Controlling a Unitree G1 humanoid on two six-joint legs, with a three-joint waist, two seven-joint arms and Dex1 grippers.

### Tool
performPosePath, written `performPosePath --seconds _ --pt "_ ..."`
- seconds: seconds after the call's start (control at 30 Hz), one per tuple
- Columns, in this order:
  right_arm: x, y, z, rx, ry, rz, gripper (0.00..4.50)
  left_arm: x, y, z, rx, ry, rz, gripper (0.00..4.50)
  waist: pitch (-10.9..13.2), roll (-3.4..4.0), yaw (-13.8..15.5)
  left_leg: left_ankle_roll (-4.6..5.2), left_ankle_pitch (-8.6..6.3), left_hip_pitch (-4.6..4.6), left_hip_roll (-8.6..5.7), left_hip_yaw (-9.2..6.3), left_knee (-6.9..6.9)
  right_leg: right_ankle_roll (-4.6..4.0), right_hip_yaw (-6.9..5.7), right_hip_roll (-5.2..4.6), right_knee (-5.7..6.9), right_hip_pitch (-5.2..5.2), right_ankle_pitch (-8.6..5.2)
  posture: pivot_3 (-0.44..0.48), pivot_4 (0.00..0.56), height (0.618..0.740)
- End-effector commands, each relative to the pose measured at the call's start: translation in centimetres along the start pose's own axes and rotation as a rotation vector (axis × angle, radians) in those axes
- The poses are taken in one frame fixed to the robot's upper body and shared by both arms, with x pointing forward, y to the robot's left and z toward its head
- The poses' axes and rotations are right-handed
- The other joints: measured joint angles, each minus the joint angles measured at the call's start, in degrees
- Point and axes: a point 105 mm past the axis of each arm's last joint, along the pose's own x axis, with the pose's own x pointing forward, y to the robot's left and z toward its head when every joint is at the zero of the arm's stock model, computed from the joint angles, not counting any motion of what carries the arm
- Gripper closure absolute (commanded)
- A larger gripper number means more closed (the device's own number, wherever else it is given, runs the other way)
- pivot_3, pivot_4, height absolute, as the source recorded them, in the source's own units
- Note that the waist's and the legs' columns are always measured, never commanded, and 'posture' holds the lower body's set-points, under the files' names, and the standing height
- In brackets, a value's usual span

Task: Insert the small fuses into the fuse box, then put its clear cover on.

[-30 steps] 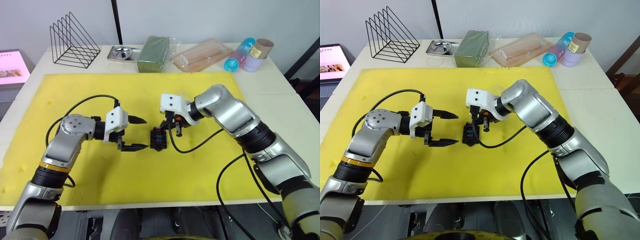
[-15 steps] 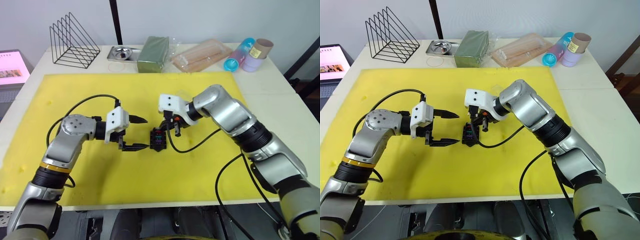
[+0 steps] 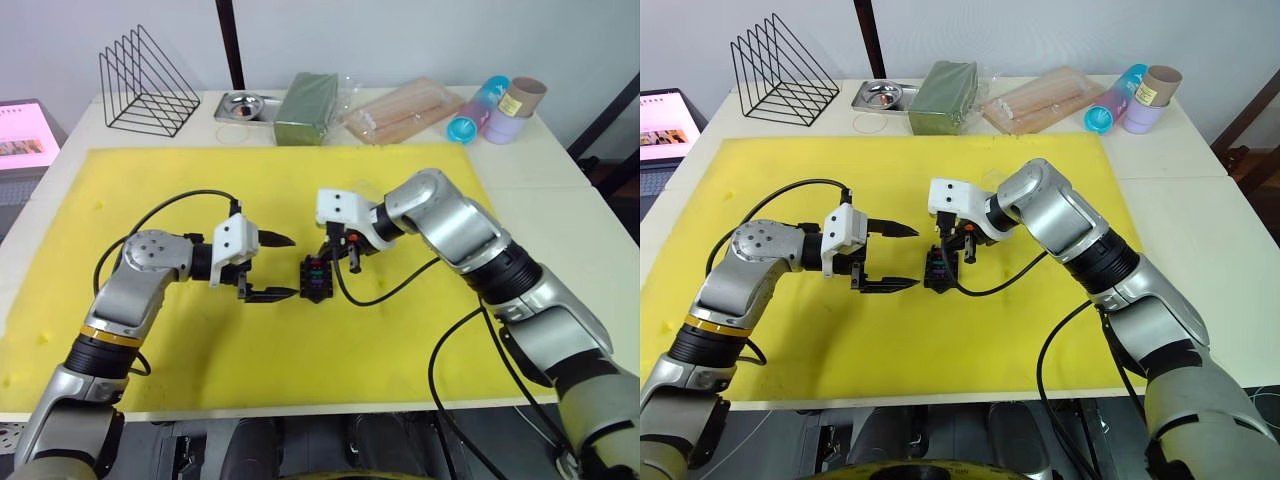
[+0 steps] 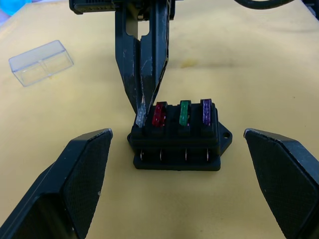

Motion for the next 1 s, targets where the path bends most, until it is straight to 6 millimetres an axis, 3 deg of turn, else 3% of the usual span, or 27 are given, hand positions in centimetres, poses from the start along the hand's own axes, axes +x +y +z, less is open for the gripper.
performPosePath --seconds 0.03,0.13,0.23,0.63,1.0 --pt "-0.4 0.2 0.9 -0.036 -0.017 -0.005 4.49 0.1 -0.1 0.9 0.036 -0.017 -0.006 0.00 0.0 0.00 0.0 0.00 0.00 0.00 0.00 0.00 0.00 0.00 0.00 0.00 0.00 0.00 0.00 0.000 0.150 0.740" --pt "-0.5 0.3 1.0 -0.040 -0.018 -0.005 4.49 0.1 -0.1 0.9 0.034 -0.016 -0.008 0.00 0.0 0.00 0.0 0.00 0.00 0.00 0.00 0.00 0.00 0.00 0.00 0.00 0.00 0.00 0.00 0.000 0.150 0.740" --pt "-0.5 0.2 1.1 -0.042 -0.021 -0.017 3.82 0.1 0.0 0.9 0.032 -0.018 -0.009 0.00 0.0 0.00 0.0 0.00 0.00 0.00 0.00 0.00 0.00 0.00 0.00 0.00 0.00 0.00 0.00 0.000 0.150 0.740" --pt "-1.3 -0.3 1.6 -0.066 -0.030 -0.047 3.82 0.1 0.1 0.9 0.029 -0.018 -0.003 0.00 0.0 0.00 0.0 0.00 0.00 0.00 0.00 0.00 0.00 0.00 0.00 0.00 0.00 -0.01 0.00 0.000 0.150 0.740" --pt "-3.4 0.2 3.3 -0.069 -0.108 -0.049 3.82 0.1 0.1 0.9 0.030 -0.017 -0.004 0.00 0.0 0.00 0.0 0.00 0.00 -0.01 0.00 -0.01 0.00 0.00 0.00 0.00 0.00 -0.01 0.00 0.000 0.150 0.740"
